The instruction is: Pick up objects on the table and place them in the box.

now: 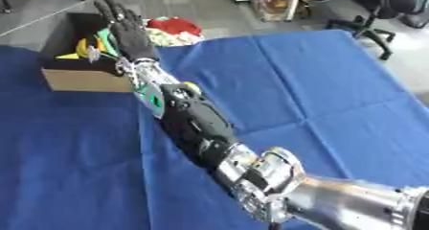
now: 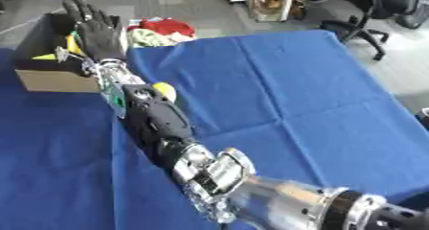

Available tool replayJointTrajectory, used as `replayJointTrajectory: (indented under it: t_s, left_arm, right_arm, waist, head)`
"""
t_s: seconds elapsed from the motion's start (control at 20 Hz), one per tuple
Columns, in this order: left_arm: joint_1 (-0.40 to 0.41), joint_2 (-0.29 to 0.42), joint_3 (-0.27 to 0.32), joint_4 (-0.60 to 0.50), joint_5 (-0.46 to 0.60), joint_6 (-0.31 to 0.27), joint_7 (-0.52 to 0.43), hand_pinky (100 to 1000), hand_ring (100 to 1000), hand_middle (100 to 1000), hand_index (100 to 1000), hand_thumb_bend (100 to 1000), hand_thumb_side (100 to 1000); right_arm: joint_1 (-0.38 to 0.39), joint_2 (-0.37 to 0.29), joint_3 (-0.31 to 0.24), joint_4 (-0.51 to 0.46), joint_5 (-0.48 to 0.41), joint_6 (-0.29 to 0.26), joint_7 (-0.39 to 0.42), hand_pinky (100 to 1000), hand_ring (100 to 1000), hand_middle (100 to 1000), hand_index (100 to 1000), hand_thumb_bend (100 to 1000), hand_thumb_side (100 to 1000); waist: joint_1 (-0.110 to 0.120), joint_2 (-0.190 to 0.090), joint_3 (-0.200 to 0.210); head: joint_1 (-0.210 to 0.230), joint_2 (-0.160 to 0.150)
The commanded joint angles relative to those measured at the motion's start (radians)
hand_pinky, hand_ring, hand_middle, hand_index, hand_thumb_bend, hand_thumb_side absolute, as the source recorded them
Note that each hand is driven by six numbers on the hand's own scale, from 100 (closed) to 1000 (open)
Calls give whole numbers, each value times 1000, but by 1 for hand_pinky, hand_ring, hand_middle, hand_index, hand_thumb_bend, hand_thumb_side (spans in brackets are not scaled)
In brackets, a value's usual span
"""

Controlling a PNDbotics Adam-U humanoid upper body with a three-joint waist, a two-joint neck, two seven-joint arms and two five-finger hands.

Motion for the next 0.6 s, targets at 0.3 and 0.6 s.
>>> replayJointTrajectory:
  t_s: [0.3, 0.6]
  left_arm:
    - [-8, 5, 2, -15, 4, -2, 3, 735, 632, 615, 854, 100, 766]
    - [15, 17, 20, -6, -10, -3, 16, 736, 631, 617, 855, 100, 770]
  right_arm:
    - [-17, -25, 15, -32, 2, -51, 45, 1000, 965, 998, 1000, 100, 310]
    - [11, -139, 136, -153, -232, -286, 380, 952, 937, 994, 1000, 100, 100]
  waist:
    - [17, -8, -9]
    - [12, -21, -69]
  head:
    - [-5, -13]
    - [27, 9]
